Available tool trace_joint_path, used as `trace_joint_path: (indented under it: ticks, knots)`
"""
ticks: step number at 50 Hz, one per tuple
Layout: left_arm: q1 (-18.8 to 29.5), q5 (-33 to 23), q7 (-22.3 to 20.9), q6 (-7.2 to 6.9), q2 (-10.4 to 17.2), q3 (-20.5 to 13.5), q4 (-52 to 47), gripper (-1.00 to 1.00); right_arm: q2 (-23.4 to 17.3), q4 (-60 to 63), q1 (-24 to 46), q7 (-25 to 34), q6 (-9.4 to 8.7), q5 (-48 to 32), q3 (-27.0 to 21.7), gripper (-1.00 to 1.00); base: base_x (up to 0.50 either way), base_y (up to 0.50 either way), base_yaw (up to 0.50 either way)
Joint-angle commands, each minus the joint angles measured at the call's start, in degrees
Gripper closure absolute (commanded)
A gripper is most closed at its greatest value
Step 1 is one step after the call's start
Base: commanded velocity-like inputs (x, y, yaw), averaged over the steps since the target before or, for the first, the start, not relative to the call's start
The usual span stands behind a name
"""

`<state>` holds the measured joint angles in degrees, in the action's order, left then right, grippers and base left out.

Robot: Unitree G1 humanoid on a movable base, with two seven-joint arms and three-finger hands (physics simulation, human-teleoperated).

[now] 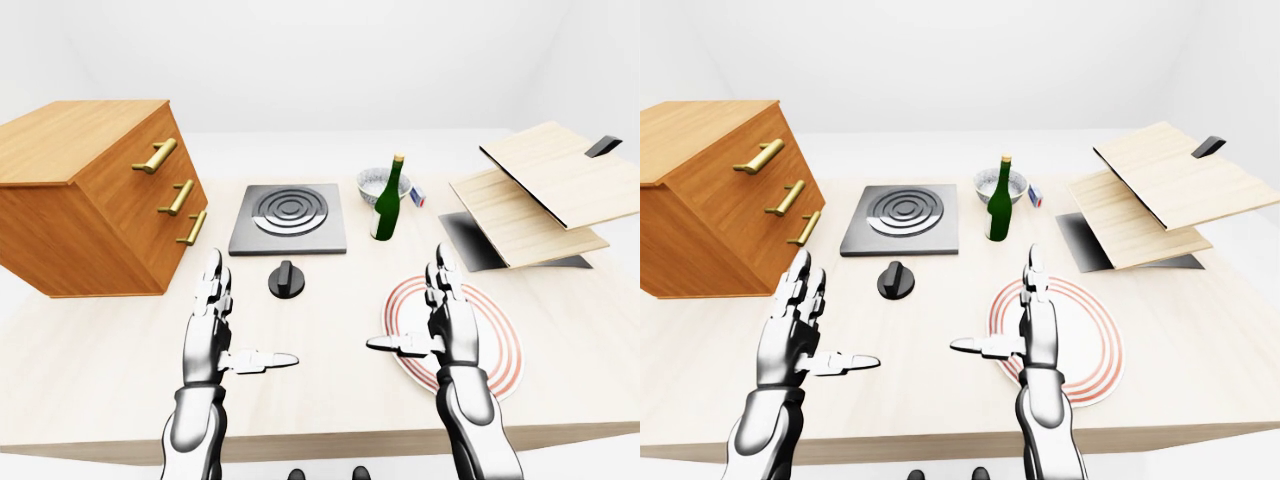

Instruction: Turn on the stove.

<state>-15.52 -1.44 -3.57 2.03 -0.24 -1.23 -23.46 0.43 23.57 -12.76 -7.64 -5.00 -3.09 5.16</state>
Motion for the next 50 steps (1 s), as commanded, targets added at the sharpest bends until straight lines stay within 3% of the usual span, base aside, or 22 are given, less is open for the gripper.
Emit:
trace_joint_path:
  ticks: [1, 9, 26, 28, 30, 33, 34, 39, 41, 43, 46, 48, 50]
  knots:
    - [-0.1, -0.2, 0.1, 0.17, 0.0, 0.2, 0.2, -1.00, -0.3, -0.5, -0.5, 1.0, 0.00, 0.4, 0.0, -1.00, 0.00, 0.00, 0.00]
    - [0.7, -0.1, 0.4, -0.57, 0.0, -0.1, 0.6, -1.00, -0.1, -1.0, 0.0, 1.1, 0.00, 0.2, 0.1, -1.00, 0.00, 0.00, 0.00]
    - [1.5, -0.7, 0.8, -0.22, 0.1, 0.1, 2.2, -1.00, -0.1, -1.4, -0.3, 1.4, 0.01, 0.2, 0.2, -1.00, 0.00, 0.00, 0.00]
    - [2.4, -0.8, 0.8, -0.71, 0.2, 0.3, 3.4, -1.00, 0.1, -1.5, 0.2, 1.0, 0.00, 0.3, 0.1, -1.00, 0.00, 0.00, 0.00]
    - [4.2, -0.8, 0.3, -2.43, 0.5, 0.5, 5.8, -1.00, 0.2, -0.7, 0.0, 0.7, 0.00, 0.7, -0.1, -1.00, 0.00, 0.00, 0.00]
    - [7.4, -1.1, 0.0, -3.70, 0.6, 1.0, 10.7, -1.00, 0.4, 0.0, 0.0, 0.3, 0.00, 1.3, 0.2, -1.00, 0.00, 0.00, 0.00]
    - [9.0, -1.6, 0.3, -3.66, 0.7, 1.1, 13.6, -1.00, 0.6, 0.5, 0.0, -0.8, 0.00, 0.7, 0.3, -1.00, 0.00, 0.00, 0.00]
    - [12.4, -3.8, 1.8, 0.08, 0.6, 2.0, 22.2, -1.00, 1.4, 6.2, -1.2, -4.1, 0.00, 2.4, 0.9, -1.00, 0.00, 0.00, 0.00]
    - [12.9, -3.9, 1.9, 0.20, 0.7, 1.9, 22.9, -1.00, 1.9, 7.5, -0.8, -7.2, 0.00, 2.7, 0.5, -1.00, 0.00, 0.00, 0.00]
    - [13.7, -2.4, 0.6, -2.89, 0.9, 1.4, 22.3, -1.00, 1.8, 9.7, -0.3, -6.7, 0.00, 6.2, -0.4, -1.00, 0.00, 0.00, 0.00]
    - [14.6, -2.4, 0.9, -2.48, 1.1, 0.9, 23.3, -1.00, 1.6, 12.3, 0.2, -5.7, 0.00, 10.3, -1.7, -1.00, 0.00, 0.00, 0.00]
    - [15.7, -1.4, -0.3, -4.75, 1.2, 0.8, 24.3, -1.00, 1.2, 13.3, 0.4, -4.0, 0.00, 13.1, -2.5, -1.00, 0.00, 0.00, 0.00]
    - [16.8, -1.1, -0.6, -4.85, 1.3, 0.7, 26.2, -1.00, 1.6, 14.4, 0.9, -4.8, 0.00, 14.4, -3.7, -1.00, 0.00, 0.00, 0.00]
